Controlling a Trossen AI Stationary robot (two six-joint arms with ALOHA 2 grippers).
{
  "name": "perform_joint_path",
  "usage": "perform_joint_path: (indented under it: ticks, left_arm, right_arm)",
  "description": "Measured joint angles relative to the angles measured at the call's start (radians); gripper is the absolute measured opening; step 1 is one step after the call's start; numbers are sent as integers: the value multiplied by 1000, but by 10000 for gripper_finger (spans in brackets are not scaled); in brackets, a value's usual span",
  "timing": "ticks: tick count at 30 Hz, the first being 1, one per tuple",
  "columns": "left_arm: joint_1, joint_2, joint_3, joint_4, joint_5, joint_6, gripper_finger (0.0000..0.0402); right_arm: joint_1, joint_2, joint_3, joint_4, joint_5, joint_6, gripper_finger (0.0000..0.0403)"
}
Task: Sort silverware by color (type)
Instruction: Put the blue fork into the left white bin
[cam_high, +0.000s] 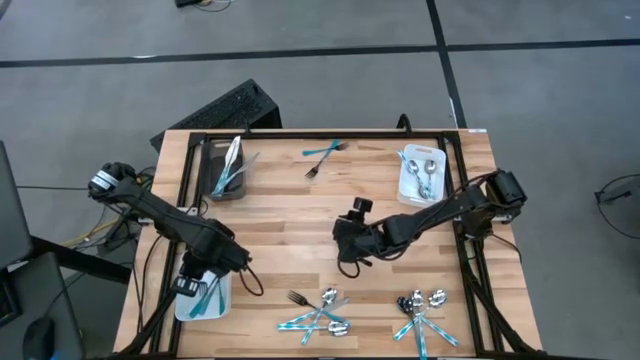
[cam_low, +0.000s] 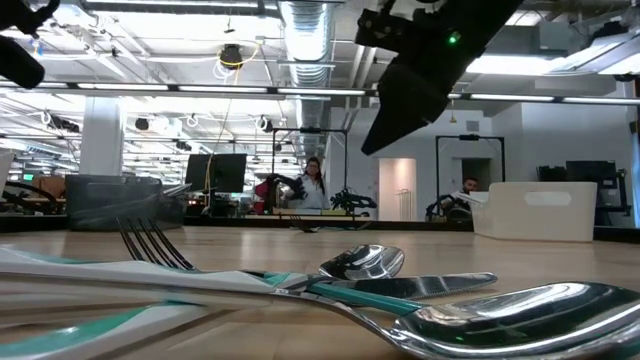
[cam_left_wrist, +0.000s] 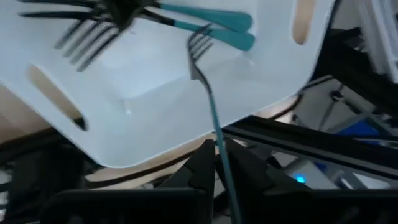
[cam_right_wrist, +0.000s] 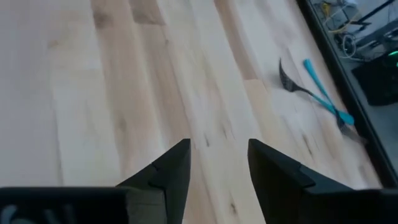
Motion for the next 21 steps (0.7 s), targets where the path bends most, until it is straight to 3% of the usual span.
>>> perform_joint_path:
  ticks: [4,11,19,21]
  left_arm:
    - [-5,-1,0,10,-63,-7,38]
    - [-10,-2,1,22,-204,-189,91]
    - [-22,-2,0,-41,-148,-282,133]
    - [-39,-15,-1,-50,-142,-297,134]
  right_arm:
    - [1,0,0,-19,-2,51,195]
    - [22,0,0,-70,-1,140,212]
    - [41,0,0,-80,-3,148,222]
    - [56,-14,0,-82,-77,146,222]
